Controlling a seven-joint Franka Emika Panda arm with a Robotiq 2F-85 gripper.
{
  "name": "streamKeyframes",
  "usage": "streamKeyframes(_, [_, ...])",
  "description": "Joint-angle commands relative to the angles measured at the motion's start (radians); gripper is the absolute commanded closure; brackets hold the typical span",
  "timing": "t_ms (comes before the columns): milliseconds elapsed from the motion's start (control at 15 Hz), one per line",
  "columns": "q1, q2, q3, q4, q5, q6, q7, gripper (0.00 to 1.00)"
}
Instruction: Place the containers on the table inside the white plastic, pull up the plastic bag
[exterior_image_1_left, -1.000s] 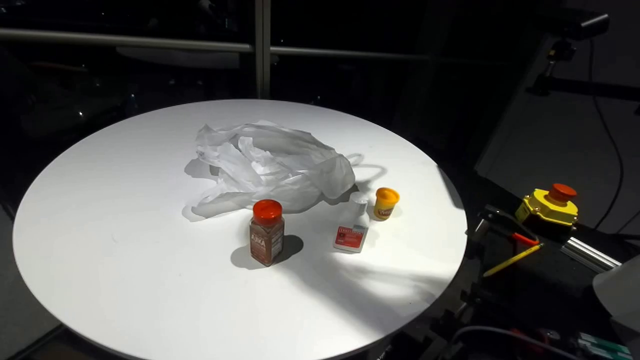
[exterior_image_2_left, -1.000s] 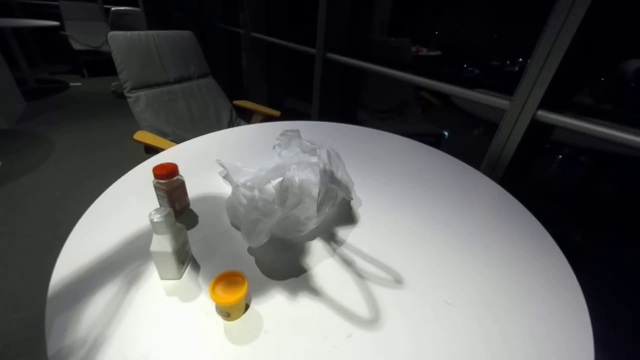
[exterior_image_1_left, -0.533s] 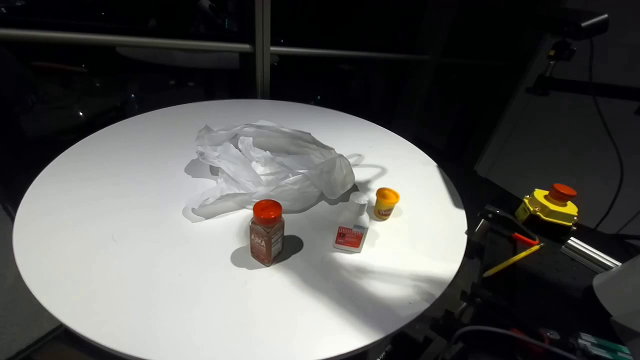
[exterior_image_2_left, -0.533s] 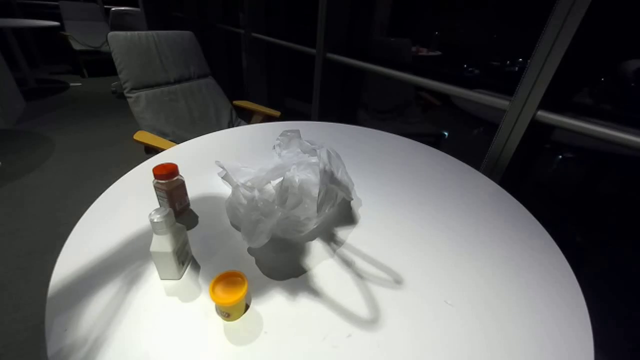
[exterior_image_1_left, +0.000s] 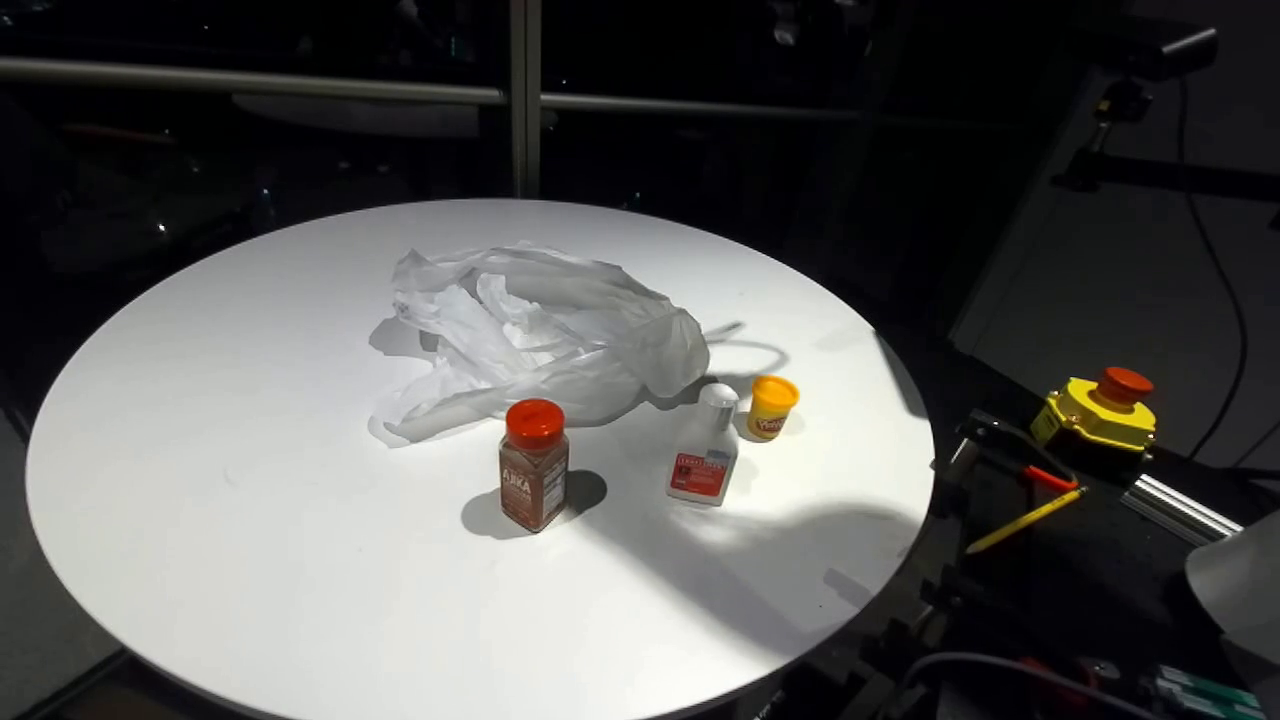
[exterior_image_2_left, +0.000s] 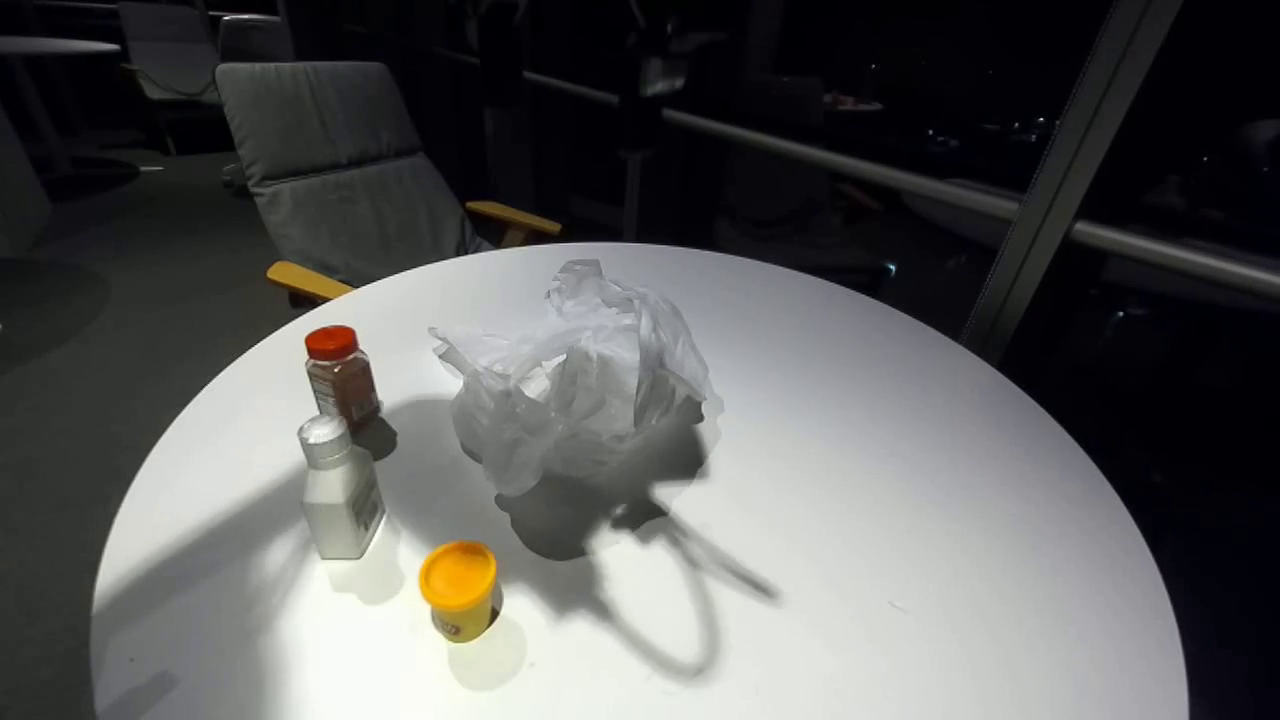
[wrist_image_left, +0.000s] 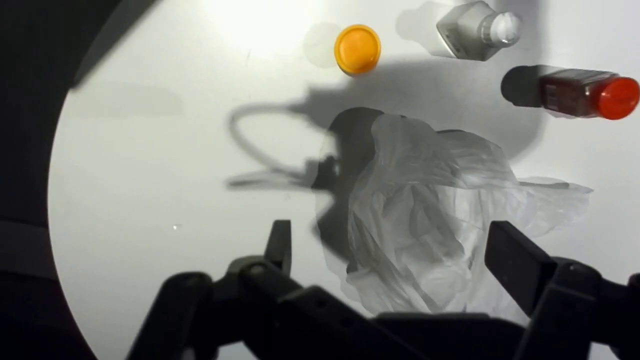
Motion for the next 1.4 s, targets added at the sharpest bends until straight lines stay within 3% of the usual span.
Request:
streamKeyframes(0, [-0.029,0.079,0.022,-0.048,-0.044,0.072,0.099,0.00])
streamKeyframes(333, [-0.018,0.172,0.006,-0.128,-0.022,0.090,0.026,0.00])
streamKeyframes(800, [-0.007,0.254,0.012,-0.255,0.306,0.344,-0.313,0.00])
streamKeyframes(1333, [-0.011,0.354,0.094,-0.357,0.496,0.599,-0.543,0.00])
